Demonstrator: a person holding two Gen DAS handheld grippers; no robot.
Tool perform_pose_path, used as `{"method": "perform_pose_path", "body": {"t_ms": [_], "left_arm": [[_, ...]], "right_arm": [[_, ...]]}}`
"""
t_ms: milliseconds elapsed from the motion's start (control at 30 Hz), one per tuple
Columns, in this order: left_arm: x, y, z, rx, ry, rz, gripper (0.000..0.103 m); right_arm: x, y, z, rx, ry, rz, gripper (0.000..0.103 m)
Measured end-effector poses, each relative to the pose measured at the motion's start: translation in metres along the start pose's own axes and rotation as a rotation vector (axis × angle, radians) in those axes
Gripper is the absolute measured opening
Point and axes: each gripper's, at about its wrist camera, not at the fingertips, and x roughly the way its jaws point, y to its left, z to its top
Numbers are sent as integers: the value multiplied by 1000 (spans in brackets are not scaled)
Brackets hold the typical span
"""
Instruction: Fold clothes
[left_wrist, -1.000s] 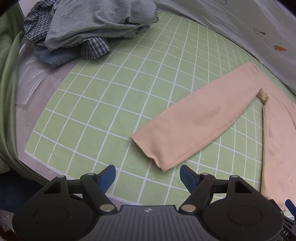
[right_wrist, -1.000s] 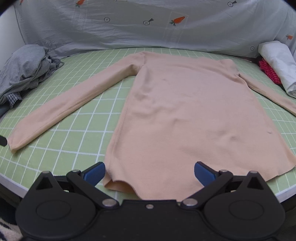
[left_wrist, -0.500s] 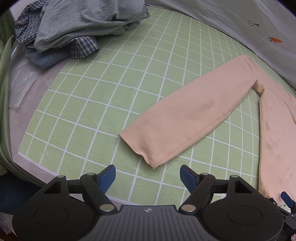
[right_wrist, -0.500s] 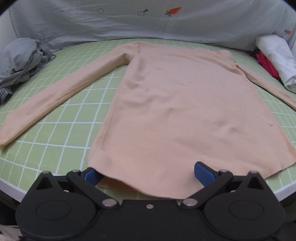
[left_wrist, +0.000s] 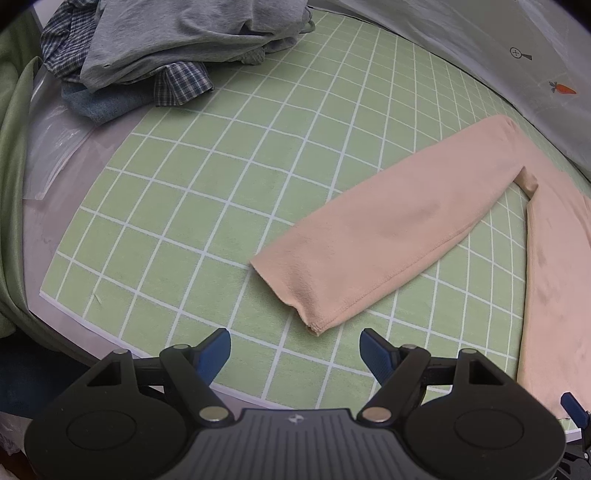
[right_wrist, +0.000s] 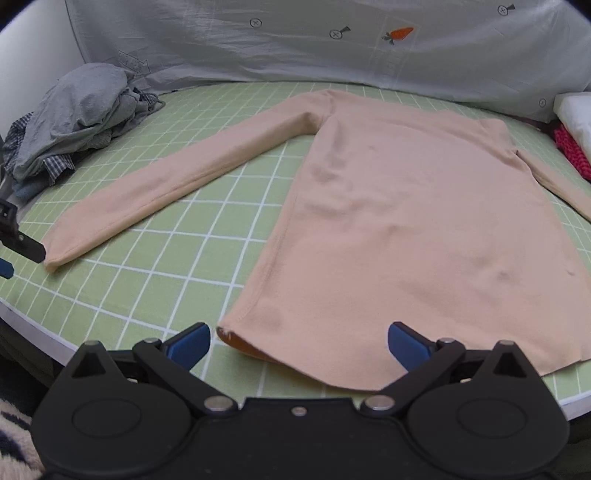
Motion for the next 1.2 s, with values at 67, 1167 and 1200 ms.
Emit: {"method": "perform_pose_path", "body": {"t_ms": [67, 1167, 1200], "left_arm": [[2, -1, 1, 1, 4, -2, 78], [31, -14, 30, 4, -33, 24, 38], [30, -16, 30, -4, -34, 8, 25]], "right_arm": [[-5, -2, 7, 14, -40, -2, 103], [17, -47, 4, 123, 126, -239, 103], [17, -48, 6, 116, 128, -238, 103]]}}
